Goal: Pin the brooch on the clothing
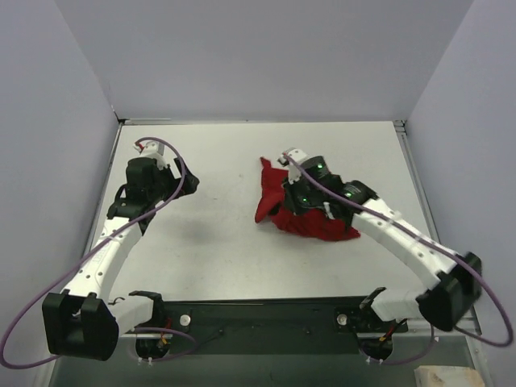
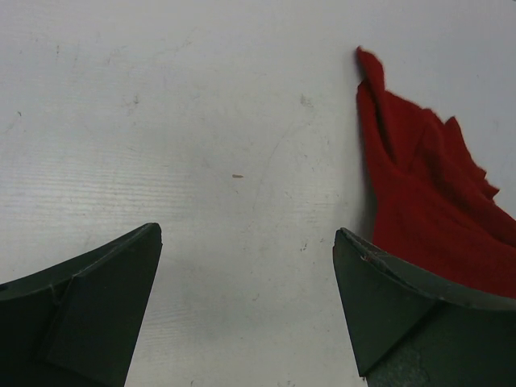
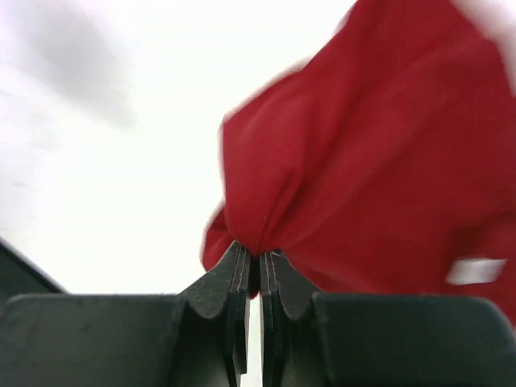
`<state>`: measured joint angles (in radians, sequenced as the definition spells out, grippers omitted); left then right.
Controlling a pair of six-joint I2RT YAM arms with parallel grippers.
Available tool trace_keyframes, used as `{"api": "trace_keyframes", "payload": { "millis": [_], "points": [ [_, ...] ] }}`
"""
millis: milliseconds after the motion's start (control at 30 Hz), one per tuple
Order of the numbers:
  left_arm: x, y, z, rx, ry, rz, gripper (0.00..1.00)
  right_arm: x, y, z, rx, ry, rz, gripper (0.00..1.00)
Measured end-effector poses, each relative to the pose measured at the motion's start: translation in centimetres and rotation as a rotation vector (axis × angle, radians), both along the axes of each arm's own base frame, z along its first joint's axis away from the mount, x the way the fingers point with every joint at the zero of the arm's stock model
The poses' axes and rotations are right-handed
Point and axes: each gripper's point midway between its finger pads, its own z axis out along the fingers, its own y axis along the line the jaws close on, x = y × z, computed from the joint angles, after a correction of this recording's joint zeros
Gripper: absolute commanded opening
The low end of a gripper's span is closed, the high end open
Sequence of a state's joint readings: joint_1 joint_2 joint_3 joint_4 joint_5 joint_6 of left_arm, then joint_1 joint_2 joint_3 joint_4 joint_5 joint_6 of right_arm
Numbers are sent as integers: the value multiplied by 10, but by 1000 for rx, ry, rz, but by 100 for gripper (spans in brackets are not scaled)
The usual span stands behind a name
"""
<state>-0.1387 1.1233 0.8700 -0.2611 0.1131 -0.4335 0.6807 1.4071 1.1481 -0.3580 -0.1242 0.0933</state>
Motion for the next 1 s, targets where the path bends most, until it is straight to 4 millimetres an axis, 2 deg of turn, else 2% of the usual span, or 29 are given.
{"api": "trace_keyframes", "payload": {
  "millis": [67,133,200,233,333,400,433,467,533,600,667,767,900,1000],
  "points": [
    [1,0,0,-3,-2,-1,97,-9,-6,53,110,-116,18,0],
    [3,-1,1,-7,-8,-5,97,-7,-28,94,189,-216,-29,0],
    [5,-4,2,-18,-16,-14,97,0,-54,113,227,-270,-104,0],
    [6,-5,2,-25,-17,-20,97,6,-65,115,230,-278,-139,0],
    [7,-10,-2,-43,-2,-36,97,26,-85,97,190,-237,-227,0],
    [8,-13,-7,-53,15,-45,97,42,-91,70,140,-172,-285,13],
    [7,-14,-9,-59,23,-52,97,51,-94,50,105,-121,-321,23],
    [7,-16,-10,-64,29,-58,97,56,-97,34,82,-80,-353,56],
    [6,-20,-12,-75,40,-76,97,65,-106,0,37,10,-431,75],
    [3,-27,-14,-77,53,-98,97,66,-116,-18,6,63,-487,85],
    [-2,-40,-16,-71,69,-133,97,67,-121,-16,13,65,-523,92],
    [-14,-76,-18,-63,90,-234,94,63,-119,5,70,13,-537,93],
    [-43,-125,-33,-74,161,-370,90,46,-115,27,146,-33,-521,93],
    [-69,-153,-49,-92,235,-445,88,31,-112,25,171,-21,-514,93]
  ]
}}
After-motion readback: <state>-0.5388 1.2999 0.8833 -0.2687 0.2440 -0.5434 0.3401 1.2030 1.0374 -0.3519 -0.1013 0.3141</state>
